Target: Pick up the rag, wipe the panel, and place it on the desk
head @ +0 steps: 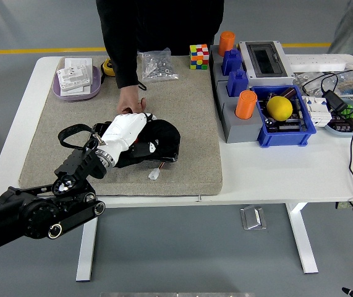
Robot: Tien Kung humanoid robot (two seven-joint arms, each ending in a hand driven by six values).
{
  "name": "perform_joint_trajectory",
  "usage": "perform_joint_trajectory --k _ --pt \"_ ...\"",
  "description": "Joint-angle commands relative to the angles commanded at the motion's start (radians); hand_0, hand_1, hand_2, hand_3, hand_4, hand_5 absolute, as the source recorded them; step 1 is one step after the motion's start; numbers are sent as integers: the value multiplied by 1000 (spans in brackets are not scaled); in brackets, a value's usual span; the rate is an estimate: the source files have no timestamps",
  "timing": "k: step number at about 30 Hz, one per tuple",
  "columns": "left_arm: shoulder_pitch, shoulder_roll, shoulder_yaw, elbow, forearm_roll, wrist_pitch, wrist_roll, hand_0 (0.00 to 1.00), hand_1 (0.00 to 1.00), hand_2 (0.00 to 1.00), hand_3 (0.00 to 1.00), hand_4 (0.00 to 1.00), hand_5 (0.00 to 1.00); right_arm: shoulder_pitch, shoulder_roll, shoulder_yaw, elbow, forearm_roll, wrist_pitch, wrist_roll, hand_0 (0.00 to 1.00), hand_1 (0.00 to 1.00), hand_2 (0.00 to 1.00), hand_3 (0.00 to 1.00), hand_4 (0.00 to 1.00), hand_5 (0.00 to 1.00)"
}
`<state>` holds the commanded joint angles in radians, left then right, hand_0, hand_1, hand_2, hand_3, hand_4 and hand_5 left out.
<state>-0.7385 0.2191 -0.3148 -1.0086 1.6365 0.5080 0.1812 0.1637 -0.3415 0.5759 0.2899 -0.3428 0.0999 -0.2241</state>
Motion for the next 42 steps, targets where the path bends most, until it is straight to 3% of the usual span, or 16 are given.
perform_joint_trajectory --k 8,17,42 --pt "-24 -35 31 10 -6 0 2 244 159 538 477 267 2 3 -3 -7 1 2 2 0 779 663 715 638 998 555" --pt "-32 -37 27 24 -8 3 -1 244 158 539 479 265 2 0 -7 -11 0 4 4 -3 778 662 715 638 998 556" --pt "4 45 -30 70 19 -1 0 239 154 536 474 255 2 -3 7 -2 2 -2 -6 -4 778 663 714 639 998 556"
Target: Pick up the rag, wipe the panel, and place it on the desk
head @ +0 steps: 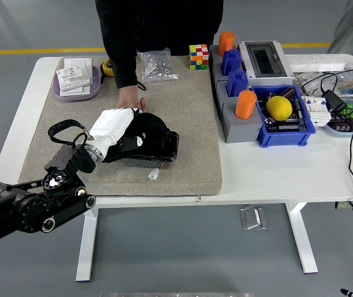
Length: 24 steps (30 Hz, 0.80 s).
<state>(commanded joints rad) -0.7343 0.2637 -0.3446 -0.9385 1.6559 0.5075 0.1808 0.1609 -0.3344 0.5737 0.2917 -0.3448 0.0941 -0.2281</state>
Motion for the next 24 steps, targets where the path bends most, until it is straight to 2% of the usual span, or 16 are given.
perform_joint_trajectory --k 9,24 --pt "11 44 -40 20 16 -2 4 235 153 536 474 253 2 -3 0 3 -2 -1 1 -2 779 663 715 639 998 557" --pt "30 87 -103 47 39 2 5 237 150 534 471 247 2 -3 1 11 -2 -5 1 -3 780 663 715 638 998 556"
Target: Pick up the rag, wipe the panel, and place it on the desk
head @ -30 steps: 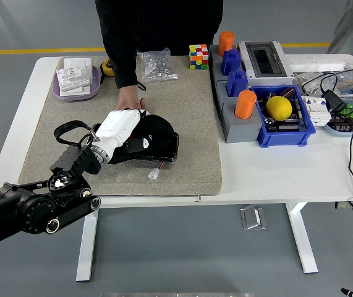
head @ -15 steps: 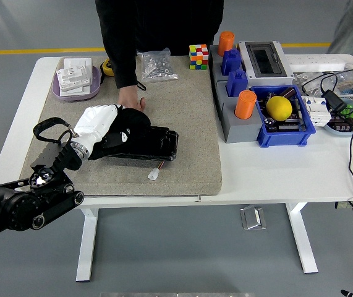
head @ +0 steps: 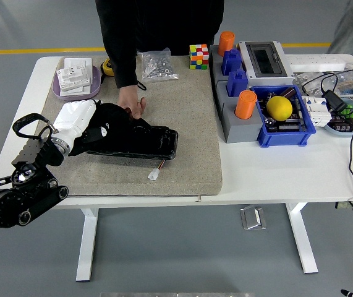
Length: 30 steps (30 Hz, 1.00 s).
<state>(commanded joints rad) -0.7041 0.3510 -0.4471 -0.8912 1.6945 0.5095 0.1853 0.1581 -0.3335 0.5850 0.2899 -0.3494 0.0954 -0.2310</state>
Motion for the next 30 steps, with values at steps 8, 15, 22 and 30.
perform_joint_trajectory --k 8,15,22,30 --pt "6 24 -17 11 3 -3 0 236 147 533 471 245 2 -1 1 6 0 -2 1 0 779 662 714 638 998 557" --pt "10 28 -12 21 -6 -3 -2 233 147 532 470 243 2 0 1 11 0 -2 -1 0 778 660 714 639 998 556" --pt "9 7 -1 11 -9 -2 0 233 146 533 470 243 2 2 2 4 0 -1 0 1 779 661 714 639 998 556" --pt "-15 -23 30 -6 -15 -2 5 233 145 532 469 239 2 4 -2 3 0 -1 2 2 779 660 714 639 998 558"
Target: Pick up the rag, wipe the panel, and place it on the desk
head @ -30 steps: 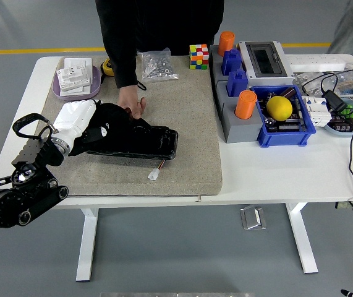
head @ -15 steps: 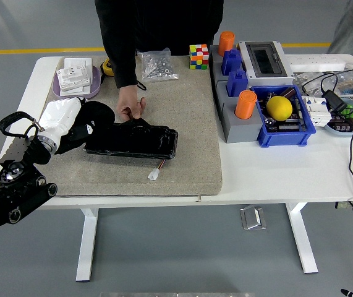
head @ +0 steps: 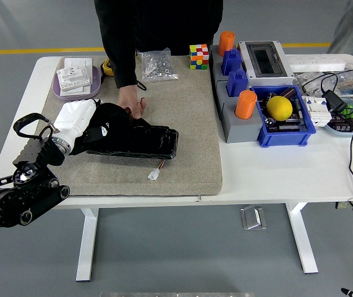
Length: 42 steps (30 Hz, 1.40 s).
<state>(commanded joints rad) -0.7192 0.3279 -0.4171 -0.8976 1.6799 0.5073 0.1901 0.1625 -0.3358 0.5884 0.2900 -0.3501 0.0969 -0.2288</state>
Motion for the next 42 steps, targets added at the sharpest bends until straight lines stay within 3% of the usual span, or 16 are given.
perform_joint_trajectory --k 10,24,36,42 --pt "-15 -35 56 -22 -11 -5 11 231 144 532 469 236 2 -4 -4 1 -2 0 3 0 779 660 714 639 998 559" --pt "-59 -81 135 -100 -5 -13 37 231 144 532 472 234 2 0 -8 -7 -2 3 5 -1 779 661 714 639 998 559" --pt "-100 -127 230 -132 -4 -22 61 231 143 532 472 232 2 2 -13 -20 -2 5 8 1 779 660 714 639 998 560" --pt "-105 -140 240 -134 -5 -19 62 231 143 532 472 232 2 4 -16 -26 -2 6 9 1 779 661 714 640 998 561"
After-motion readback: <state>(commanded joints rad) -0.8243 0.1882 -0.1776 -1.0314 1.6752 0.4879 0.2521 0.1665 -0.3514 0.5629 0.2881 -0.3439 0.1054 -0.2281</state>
